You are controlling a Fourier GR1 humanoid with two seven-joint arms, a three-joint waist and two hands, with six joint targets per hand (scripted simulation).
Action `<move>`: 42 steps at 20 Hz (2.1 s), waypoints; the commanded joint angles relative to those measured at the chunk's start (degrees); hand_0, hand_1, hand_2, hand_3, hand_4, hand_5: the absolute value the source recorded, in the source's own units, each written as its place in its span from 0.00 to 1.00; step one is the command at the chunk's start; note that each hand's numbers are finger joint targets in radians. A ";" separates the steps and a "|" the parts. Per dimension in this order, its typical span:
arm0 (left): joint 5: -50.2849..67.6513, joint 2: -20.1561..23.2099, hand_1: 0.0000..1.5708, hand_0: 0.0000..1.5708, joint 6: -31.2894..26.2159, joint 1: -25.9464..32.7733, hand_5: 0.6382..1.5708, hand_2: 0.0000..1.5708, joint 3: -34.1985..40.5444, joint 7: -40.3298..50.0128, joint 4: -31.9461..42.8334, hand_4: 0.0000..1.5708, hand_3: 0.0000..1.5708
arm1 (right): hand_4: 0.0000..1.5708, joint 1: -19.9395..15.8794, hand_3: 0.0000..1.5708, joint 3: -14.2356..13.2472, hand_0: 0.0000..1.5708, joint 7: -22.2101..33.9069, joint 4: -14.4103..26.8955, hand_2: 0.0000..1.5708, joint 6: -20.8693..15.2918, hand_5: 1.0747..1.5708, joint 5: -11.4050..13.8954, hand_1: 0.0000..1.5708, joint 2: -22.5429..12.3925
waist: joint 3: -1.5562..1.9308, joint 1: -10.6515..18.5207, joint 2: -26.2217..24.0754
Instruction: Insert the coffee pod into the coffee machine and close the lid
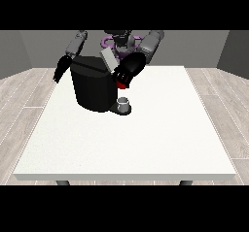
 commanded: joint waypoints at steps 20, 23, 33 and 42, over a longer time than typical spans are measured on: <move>-0.22 -12.24 0.00 0.00 -1.32 11.59 1.00 0.00 -2.81 3.25 -1.57 0.00 0.00 | 0.00 8.73 0.00 -4.45 0.00 -2.13 10.37 0.00 -1.84 1.00 -1.68 0.00 0.53 | -0.06 11.29 -15.54; 4.16 -16.03 0.00 0.00 -2.69 13.90 1.00 0.18 -0.09 4.07 -3.06 0.00 0.00 | 0.00 11.65 0.00 -6.24 0.00 -4.41 12.98 0.00 -0.17 1.00 -3.28 0.00 -0.74 | -0.06 14.49 -20.02; 27.27 -29.88 0.00 0.00 -4.30 33.19 1.00 0.00 17.19 -2.74 -1.33 0.17 0.00 | 0.00 22.90 0.00 -8.21 0.00 -6.49 13.70 0.00 -1.67 1.00 -3.25 0.00 -1.44 | -0.12 24.72 -34.13; 27.57 -29.74 0.00 0.00 -4.90 45.68 1.00 0.00 16.35 -4.60 -1.33 0.25 0.00 | 0.00 17.32 0.00 -3.02 0.00 -2.92 2.94 0.00 6.69 1.00 -7.56 0.00 1.13 | -0.13 24.15 -39.88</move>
